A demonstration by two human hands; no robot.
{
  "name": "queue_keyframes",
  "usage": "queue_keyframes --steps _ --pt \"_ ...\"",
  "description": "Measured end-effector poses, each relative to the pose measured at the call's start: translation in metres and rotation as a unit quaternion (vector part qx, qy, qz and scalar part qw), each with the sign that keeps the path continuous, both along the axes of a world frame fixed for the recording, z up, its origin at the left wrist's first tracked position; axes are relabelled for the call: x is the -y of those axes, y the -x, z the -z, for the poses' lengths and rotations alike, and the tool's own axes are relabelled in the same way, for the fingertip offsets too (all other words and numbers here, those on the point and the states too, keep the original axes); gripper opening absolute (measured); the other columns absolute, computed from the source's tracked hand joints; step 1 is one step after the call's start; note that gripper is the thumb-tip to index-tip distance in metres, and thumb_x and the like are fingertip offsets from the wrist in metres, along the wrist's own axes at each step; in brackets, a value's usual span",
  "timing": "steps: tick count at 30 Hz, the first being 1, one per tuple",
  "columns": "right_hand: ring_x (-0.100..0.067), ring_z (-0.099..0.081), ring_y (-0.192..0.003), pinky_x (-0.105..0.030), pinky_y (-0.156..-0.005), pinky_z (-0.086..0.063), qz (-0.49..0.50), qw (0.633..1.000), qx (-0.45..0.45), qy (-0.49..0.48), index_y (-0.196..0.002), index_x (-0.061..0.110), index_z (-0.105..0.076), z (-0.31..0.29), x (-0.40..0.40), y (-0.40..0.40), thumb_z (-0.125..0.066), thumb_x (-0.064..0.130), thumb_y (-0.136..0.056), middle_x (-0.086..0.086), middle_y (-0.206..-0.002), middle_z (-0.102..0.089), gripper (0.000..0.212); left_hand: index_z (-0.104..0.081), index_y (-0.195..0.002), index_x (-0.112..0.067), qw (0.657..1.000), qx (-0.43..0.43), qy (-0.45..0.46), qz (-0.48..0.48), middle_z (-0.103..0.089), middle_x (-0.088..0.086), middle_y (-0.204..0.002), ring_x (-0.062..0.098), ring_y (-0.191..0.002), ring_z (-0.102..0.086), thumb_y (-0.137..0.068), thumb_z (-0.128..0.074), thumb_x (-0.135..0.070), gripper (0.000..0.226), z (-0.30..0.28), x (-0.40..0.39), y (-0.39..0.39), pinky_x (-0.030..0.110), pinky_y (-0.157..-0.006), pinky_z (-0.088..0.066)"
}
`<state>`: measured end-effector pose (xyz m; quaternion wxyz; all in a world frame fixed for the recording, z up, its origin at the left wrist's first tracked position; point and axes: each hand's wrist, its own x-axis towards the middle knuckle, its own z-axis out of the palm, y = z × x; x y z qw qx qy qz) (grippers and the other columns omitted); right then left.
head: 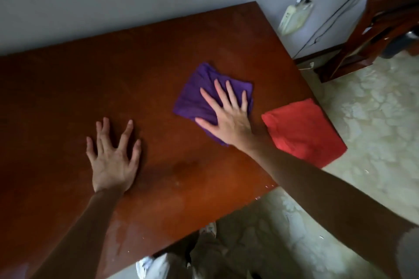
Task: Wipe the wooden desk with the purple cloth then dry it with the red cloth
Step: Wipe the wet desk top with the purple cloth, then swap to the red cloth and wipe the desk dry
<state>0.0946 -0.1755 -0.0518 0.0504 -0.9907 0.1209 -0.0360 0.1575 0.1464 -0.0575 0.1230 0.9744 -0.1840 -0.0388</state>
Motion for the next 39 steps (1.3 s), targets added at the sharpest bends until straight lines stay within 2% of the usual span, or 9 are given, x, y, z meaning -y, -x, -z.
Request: queue_keyframes --steps 3,8,14,19,22,29,34,37,39 --pt "-0.028 -0.006 -0.164 -0.069 -0.125 -0.013 0.021 1.0 -0.014 0.011 -0.166 0.042 -0.024 -0.003 -0.004 0.098 -0.042 0.084 -0.092 -0.001 -0.177 -0.011 0.087 -0.024 -0.161 -0.039 1.0 -0.007 -0.009 -0.003 -0.003 0.016 -0.172 0.028 -0.16 0.008 -0.103 -0.015 -0.063 0.064 -0.002 0.002 0.001 0.057 -0.127 0.0" --pt "-0.03 -0.019 -0.162 -0.067 -0.124 -0.021 0.05 0.998 0.042 0.019 -0.162 0.038 -0.038 0.001 -0.032 0.188 -0.054 0.079 -0.091 -0.005 -0.174 -0.024 0.083 -0.021 -0.162 -0.037 1.0 -0.01 -0.006 -0.008 -0.001 0.016 -0.172 0.026 -0.16 0.012 -0.102 -0.013 -0.064 0.067 -0.004 0.005 0.003 0.058 -0.127 0.002" --pt "-0.028 -0.018 -0.162 -0.067 -0.122 -0.024 0.106 0.994 0.016 -0.008 -0.161 0.042 -0.037 0.0 -0.041 0.183 -0.058 0.078 -0.087 -0.002 -0.175 -0.022 0.085 -0.02 -0.163 -0.035 1.0 -0.026 -0.015 -0.007 0.002 0.017 -0.172 0.026 -0.159 0.014 -0.102 -0.012 -0.063 0.068 -0.005 0.005 0.002 0.058 -0.127 0.004" --pt "-0.036 -0.011 -0.163 -0.07 -0.125 -0.012 0.253 0.967 -0.007 -0.017 -0.165 0.038 -0.03 -0.002 -0.083 0.143 -0.043 0.079 -0.096 -0.008 -0.176 -0.016 0.081 -0.019 -0.163 -0.035 0.999 -0.035 -0.019 -0.01 0.002 0.017 -0.172 0.026 -0.159 0.015 -0.102 -0.013 -0.062 0.067 -0.004 0.005 0.002 0.058 -0.126 0.005" --pt "-0.041 -0.009 -0.162 -0.074 -0.122 -0.014 0.322 0.945 -0.014 -0.049 -0.166 0.033 -0.028 -0.005 -0.109 0.116 -0.042 0.076 -0.098 -0.012 -0.176 -0.015 0.082 -0.022 -0.163 -0.034 0.999 -0.039 -0.029 -0.011 0.0 0.019 -0.172 0.027 -0.16 0.013 -0.103 -0.014 -0.061 0.067 -0.005 0.006 0.001 0.057 -0.126 0.007" --pt "-0.036 -0.005 -0.163 -0.075 -0.122 -0.011 0.277 0.957 -0.052 -0.067 -0.168 0.034 -0.02 -0.009 -0.126 0.159 -0.032 0.077 -0.1 -0.012 -0.177 -0.007 0.081 -0.019 -0.163 -0.037 0.998 -0.052 -0.042 -0.016 0.001 0.017 -0.173 0.028 -0.16 0.012 -0.102 -0.017 -0.06 0.065 -0.007 0.008 0.001 0.048 -0.123 0.015" --pt "-0.042 -0.009 -0.162 -0.082 -0.115 -0.01 0.3 0.938 -0.087 -0.15 -0.165 0.025 -0.035 -0.016 -0.127 0.147 -0.043 0.077 -0.093 -0.02 -0.174 -0.014 0.089 -0.017 -0.163 -0.038 0.99 -0.099 -0.086 -0.052 -0.005 0.017 -0.172 0.037 -0.159 -0.004 -0.108 -0.033 -0.05 0.059 -0.023 0.019 0.003 0.059 -0.124 -0.008" --pt "-0.054 -0.033 -0.15 -0.09 -0.097 -0.031 0.244 0.944 -0.128 -0.179 -0.152 0.017 -0.056 -0.028 -0.114 0.143 -0.04 0.082 -0.078 -0.03 -0.163 -0.037 0.099 -0.034 -0.158 -0.026 0.985 -0.112 -0.095 -0.091 -0.033 0.022 -0.161 0.046 -0.141 -0.04 -0.106 -0.04 -0.049 0.057 -0.048 0.042 0.01 0.062 -0.113 -0.034" --pt "-0.057 -0.044 -0.141 -0.084 -0.092 -0.042 0.144 0.959 -0.15 -0.191 -0.148 0.017 -0.059 -0.05 -0.087 0.149 -0.03 0.081 -0.074 -0.033 -0.158 -0.043 0.102 -0.044 -0.147 -0.016 0.984 -0.114 -0.063 -0.118 -0.049 0.022 -0.144 0.046 -0.123 -0.054 -0.107 -0.041 -0.045 0.05 -0.07 0.068 0.026 0.059 -0.101 -0.046"
